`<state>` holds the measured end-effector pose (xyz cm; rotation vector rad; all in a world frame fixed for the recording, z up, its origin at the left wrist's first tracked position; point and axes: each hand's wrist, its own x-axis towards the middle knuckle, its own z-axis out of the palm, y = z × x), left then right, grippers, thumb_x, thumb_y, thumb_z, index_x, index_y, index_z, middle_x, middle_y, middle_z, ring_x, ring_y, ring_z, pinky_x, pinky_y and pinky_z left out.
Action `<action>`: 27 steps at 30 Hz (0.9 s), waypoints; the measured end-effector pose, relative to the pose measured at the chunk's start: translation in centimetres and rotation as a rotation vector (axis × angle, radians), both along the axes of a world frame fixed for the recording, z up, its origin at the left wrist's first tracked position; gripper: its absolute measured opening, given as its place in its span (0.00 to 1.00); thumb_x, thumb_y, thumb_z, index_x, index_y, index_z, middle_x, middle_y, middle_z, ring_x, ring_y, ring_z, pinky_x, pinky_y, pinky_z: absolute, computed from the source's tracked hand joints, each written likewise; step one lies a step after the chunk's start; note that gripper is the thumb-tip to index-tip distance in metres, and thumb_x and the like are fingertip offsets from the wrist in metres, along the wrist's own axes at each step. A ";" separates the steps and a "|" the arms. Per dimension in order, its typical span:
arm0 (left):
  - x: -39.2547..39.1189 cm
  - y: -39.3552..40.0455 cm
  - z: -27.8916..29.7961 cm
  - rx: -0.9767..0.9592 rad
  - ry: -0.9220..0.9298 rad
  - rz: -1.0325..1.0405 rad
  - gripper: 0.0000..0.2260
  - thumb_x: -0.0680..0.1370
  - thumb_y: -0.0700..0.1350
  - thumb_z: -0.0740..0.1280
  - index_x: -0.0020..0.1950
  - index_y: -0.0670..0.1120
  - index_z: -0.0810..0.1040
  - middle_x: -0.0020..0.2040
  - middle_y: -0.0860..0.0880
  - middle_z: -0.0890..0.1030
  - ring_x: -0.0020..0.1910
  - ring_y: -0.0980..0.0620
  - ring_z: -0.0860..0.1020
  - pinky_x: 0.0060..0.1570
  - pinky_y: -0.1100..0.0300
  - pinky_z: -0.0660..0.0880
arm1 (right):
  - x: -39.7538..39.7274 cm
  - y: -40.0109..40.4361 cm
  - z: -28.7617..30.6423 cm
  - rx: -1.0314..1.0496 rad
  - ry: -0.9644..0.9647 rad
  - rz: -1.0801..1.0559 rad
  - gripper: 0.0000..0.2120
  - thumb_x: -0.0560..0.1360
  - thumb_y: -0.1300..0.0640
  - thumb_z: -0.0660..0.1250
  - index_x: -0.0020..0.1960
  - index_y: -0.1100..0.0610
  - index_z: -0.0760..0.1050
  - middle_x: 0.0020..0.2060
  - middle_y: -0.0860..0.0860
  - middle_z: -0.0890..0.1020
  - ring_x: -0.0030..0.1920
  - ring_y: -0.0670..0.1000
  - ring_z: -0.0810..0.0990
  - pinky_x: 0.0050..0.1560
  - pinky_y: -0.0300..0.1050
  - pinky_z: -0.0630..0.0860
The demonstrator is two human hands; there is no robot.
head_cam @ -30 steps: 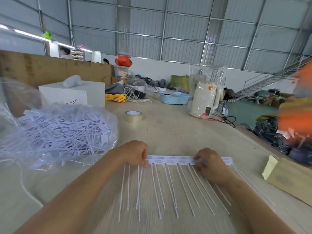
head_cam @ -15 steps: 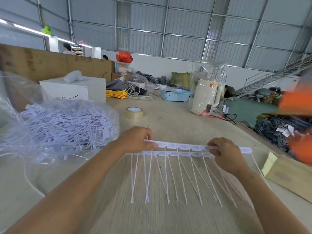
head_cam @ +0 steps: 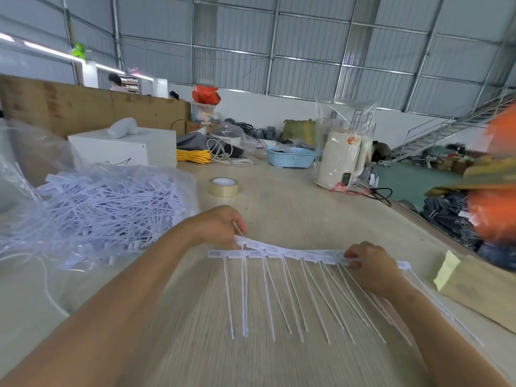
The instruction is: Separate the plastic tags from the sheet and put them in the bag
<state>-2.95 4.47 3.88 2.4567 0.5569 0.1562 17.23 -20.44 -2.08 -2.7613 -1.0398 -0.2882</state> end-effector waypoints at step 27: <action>-0.9 -2.0 -4.2 -0.352 -0.503 0.168 0.09 0.76 0.42 0.69 0.37 0.41 0.76 0.22 0.51 0.77 0.21 0.56 0.75 0.27 0.62 0.75 | -10.5 11.4 3.2 0.427 0.470 0.584 0.09 0.74 0.58 0.70 0.45 0.64 0.77 0.41 0.60 0.82 0.35 0.51 0.76 0.44 0.48 0.75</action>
